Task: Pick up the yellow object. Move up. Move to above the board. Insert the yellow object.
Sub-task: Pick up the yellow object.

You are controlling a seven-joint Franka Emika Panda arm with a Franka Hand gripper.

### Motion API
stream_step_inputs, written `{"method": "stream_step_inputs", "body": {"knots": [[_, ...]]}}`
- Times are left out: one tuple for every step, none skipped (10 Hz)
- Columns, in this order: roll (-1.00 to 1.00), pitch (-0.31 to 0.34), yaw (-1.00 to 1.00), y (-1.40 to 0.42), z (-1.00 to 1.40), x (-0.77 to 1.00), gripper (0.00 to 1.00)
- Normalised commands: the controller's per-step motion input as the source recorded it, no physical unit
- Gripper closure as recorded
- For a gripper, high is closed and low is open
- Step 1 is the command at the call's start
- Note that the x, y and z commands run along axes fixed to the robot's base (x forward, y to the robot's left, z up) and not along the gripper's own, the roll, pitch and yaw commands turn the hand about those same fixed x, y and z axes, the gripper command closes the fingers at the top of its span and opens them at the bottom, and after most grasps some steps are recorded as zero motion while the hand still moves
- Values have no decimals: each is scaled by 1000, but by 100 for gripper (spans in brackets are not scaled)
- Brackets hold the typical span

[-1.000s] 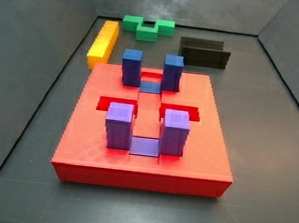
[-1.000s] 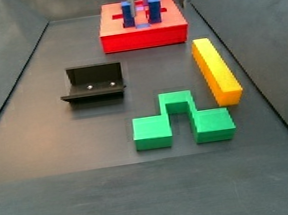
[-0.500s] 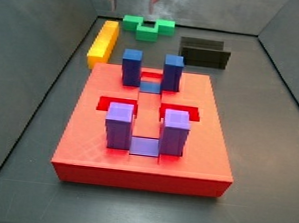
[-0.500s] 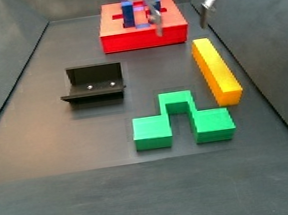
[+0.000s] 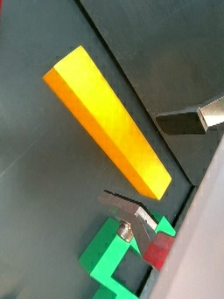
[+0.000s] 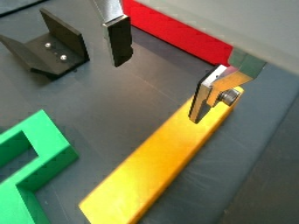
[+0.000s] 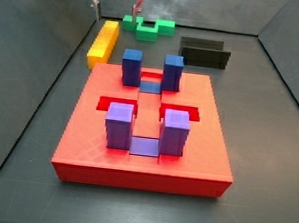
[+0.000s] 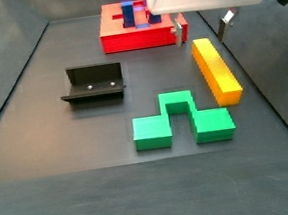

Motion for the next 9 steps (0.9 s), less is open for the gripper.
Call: {"method": "stream_step_inputs", "body": {"knots": [[169,-11,0,220,-260,0,0],[140,0,0,223,-171,0,0],[101,0,0,174,-143,0,0],[97,0,0,0,-200,0,0],[156,-20,-26,-69,-323,-60,0],[111,-53,-80,-83,-351,-94,0],[77,-49,-66,-40,-297,-97,0],[67,-34,-63,-3,-263,-103,0],[61,-26,-57,0,-231,-106,0]]}}
